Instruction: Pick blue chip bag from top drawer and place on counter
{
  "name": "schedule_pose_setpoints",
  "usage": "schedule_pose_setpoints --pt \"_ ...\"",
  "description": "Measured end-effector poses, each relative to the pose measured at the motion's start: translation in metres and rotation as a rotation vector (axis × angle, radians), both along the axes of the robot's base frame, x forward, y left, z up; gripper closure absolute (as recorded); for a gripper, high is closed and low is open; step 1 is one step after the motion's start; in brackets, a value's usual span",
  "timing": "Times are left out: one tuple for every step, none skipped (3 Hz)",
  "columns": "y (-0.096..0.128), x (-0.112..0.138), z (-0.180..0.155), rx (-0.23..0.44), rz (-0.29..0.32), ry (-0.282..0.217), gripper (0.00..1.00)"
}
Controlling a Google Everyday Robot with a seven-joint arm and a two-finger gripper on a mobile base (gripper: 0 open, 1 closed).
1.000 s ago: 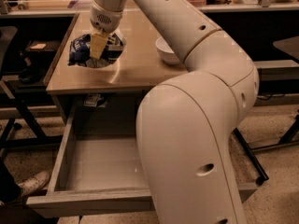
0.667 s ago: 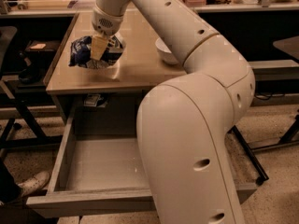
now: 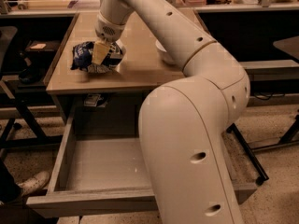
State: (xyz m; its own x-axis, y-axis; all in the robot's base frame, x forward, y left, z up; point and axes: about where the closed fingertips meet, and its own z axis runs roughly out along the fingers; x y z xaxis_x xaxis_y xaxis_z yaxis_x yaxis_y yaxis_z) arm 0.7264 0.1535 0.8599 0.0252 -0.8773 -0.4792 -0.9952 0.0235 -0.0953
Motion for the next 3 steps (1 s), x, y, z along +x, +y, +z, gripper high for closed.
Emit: schedule_pose_setpoints --pt "0.0004 0.0013 -0.003 0.004 0.001 0.003 0.89" --pt "0.0004 0.0013 -0.003 0.004 0.001 0.003 0.66" --pt "0.0004 0.0013 -0.003 0.004 0.001 0.003 0.43"
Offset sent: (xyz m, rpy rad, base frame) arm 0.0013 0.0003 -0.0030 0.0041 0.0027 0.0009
